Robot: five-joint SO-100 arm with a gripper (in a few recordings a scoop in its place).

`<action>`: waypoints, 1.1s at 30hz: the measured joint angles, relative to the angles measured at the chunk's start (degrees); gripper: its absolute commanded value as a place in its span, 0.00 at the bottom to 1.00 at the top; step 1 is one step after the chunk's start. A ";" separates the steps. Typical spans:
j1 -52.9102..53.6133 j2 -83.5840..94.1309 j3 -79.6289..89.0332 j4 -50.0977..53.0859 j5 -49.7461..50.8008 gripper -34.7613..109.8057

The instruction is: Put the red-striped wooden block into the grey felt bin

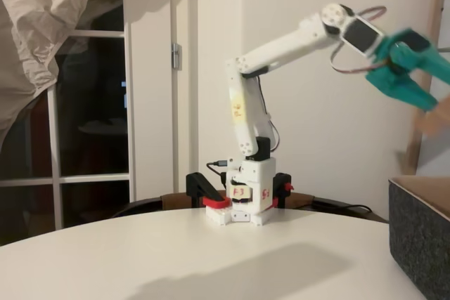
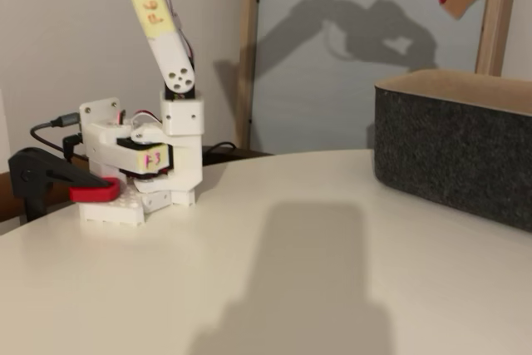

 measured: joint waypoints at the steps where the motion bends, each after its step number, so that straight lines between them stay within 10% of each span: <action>1: -0.53 -1.49 0.00 -0.97 -1.23 0.28; 12: -1.41 -13.27 0.00 -6.59 -7.38 0.41; 33: 7.73 18.28 0.79 26.89 0.79 0.37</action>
